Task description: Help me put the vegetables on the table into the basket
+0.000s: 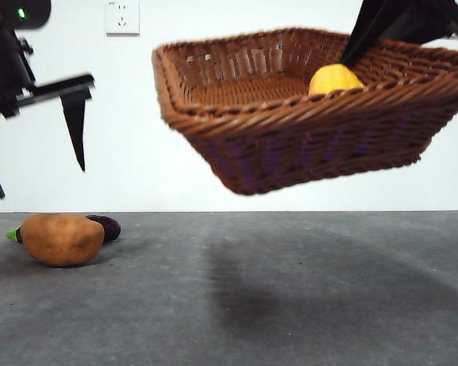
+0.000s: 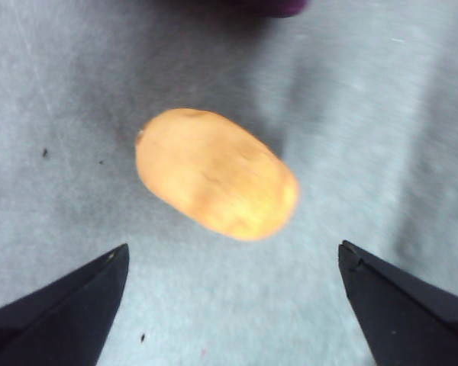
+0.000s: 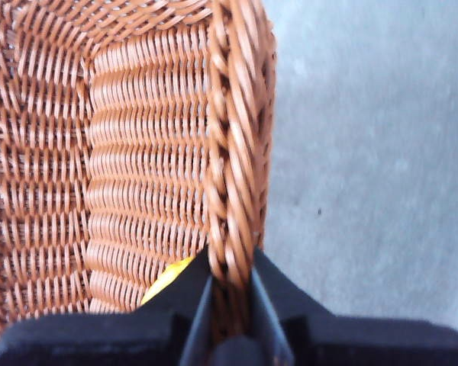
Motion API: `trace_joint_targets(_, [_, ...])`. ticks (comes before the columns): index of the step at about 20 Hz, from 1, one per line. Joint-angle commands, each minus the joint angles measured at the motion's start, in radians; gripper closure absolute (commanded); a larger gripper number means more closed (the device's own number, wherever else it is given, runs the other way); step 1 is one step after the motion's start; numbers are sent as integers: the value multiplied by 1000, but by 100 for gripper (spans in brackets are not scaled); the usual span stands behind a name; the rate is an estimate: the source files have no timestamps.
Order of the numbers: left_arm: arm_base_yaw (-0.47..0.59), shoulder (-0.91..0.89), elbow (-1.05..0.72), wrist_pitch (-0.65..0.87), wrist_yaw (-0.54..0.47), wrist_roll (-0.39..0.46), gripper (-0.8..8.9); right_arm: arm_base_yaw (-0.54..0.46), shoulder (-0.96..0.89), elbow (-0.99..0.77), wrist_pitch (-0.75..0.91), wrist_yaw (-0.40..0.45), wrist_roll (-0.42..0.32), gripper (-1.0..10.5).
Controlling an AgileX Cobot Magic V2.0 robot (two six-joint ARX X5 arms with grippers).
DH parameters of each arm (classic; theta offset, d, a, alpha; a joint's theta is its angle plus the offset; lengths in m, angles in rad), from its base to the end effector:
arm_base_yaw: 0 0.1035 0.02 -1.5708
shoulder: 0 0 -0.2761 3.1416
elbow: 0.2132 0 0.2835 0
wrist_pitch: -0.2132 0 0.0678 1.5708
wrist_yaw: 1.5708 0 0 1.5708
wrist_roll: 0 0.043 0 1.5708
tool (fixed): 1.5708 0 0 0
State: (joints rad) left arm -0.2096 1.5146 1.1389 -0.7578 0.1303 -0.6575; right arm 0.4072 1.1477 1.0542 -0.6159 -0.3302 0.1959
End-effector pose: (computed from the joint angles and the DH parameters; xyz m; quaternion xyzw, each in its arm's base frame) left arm 0.3226 -0.0743 0.2333 -0.2483 0.5538 0.0382 0.7938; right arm 0.2428 0.1199 0.3184 0.0722 0.3784 0.3024 0.8718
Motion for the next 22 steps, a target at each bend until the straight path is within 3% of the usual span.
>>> trace_joint_targets(1, [7, 57, -3, 27, 1, -65, 349, 3, -37, -2, 3, -10, -18, 958])
trace_joint_targets(12, [8, 172, 8, 137, 6, -148, 346, 3, -72, -3, -21, -10, -78, 958])
trace_joint_targets(22, [16, 240, 8, 158, 6, -158, 348, 3, -72, -3, -16, -10, -96, 958])
